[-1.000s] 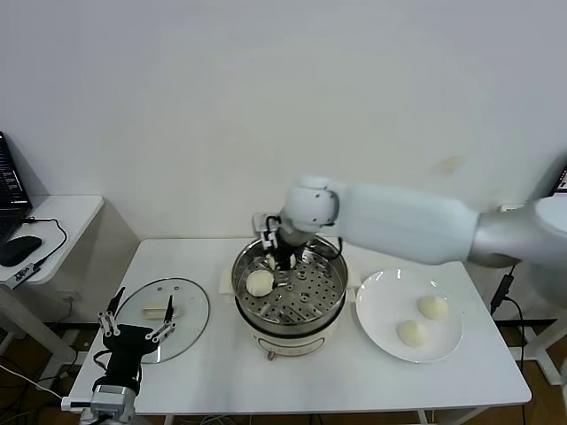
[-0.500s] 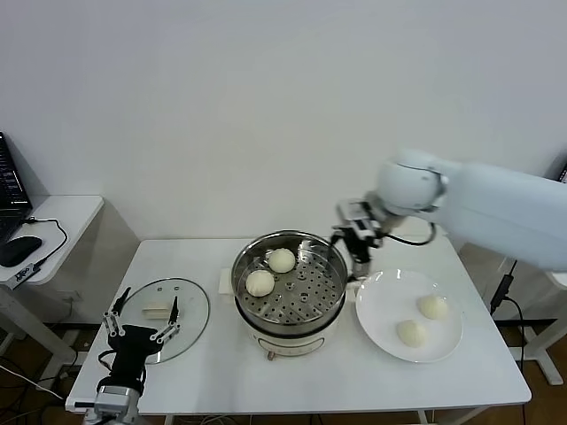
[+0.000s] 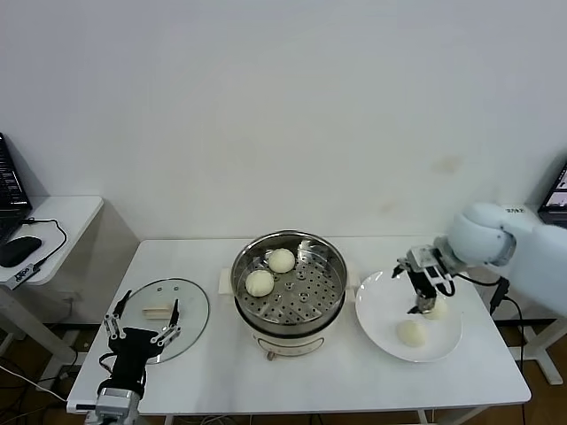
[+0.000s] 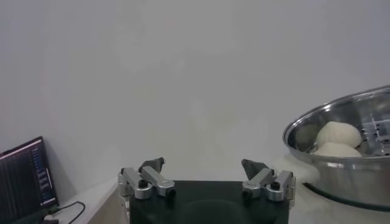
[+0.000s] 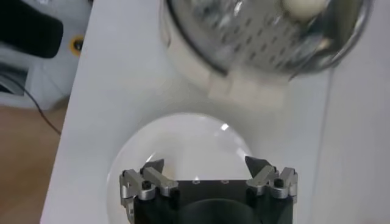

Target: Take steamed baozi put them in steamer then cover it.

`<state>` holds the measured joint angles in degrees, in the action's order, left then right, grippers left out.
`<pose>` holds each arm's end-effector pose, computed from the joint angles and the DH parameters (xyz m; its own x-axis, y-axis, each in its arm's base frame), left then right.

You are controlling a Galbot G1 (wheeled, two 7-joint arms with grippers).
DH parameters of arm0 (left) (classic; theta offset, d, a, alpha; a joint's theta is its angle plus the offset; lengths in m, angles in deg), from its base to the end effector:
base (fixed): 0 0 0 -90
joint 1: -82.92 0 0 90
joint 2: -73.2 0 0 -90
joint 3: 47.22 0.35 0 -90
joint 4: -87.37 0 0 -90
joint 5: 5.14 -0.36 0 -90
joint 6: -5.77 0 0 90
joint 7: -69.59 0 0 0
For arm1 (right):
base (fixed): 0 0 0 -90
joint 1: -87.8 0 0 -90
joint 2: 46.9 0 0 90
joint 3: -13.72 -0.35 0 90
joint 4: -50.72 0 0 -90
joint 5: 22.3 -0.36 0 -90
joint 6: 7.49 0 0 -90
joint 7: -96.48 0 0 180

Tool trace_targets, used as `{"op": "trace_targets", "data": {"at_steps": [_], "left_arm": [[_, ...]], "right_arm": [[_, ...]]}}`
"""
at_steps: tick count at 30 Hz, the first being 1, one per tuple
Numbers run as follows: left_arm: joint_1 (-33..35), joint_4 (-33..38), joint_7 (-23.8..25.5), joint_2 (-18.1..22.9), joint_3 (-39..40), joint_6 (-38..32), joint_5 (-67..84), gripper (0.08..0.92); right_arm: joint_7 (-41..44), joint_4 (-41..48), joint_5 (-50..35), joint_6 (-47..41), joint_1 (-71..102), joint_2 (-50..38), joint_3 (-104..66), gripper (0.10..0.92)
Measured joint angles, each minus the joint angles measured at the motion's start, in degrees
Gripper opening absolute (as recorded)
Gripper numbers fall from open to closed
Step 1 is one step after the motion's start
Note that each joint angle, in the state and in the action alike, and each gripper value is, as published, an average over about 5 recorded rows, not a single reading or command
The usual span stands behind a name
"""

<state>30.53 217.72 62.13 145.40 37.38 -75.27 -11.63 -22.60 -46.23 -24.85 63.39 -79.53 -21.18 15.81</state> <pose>0.1533 0.0603 -0.2486 -0.9975 -0.0522 0.0468 -0.0282 0.9099 0.4140 0.4408 -0.1211 -0.1125 -0.2153 -0.1327 0.9675 -0.9516 -0.1940 -0.2383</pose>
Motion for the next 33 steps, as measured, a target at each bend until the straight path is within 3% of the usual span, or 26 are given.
{"op": "trace_targets", "data": {"at_steps": [25,33], "left_arm": [[0.7,-1.0,0.0,0.6,-0.7,-0.1,-0.2,0.823],[0.6,-1.2,0.0,0.7,-0.7,-0.1,-0.3,0.823]], "right_arm": [[-3.3,10.5,10.9,0.8,26.9,3.7,-18.0,0.822],[-3.4,13.2,11.5,0.5,28.4,5.7,-19.3,0.745]]}}
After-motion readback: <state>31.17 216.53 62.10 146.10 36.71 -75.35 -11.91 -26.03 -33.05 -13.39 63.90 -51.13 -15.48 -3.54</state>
